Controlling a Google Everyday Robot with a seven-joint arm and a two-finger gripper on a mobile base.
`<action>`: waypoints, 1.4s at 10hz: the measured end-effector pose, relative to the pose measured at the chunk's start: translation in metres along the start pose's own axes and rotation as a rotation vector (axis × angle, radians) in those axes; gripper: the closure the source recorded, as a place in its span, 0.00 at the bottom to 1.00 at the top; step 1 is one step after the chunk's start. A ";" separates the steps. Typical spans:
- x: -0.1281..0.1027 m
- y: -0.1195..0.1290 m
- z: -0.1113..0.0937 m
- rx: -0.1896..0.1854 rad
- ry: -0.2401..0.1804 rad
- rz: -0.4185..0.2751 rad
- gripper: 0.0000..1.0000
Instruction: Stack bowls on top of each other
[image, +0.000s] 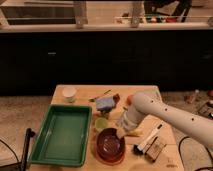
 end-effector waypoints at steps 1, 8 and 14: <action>0.000 0.000 0.001 0.004 -0.003 -0.002 0.21; 0.003 -0.004 0.005 0.013 -0.012 -0.020 0.20; 0.002 -0.001 -0.002 0.017 0.009 -0.021 0.20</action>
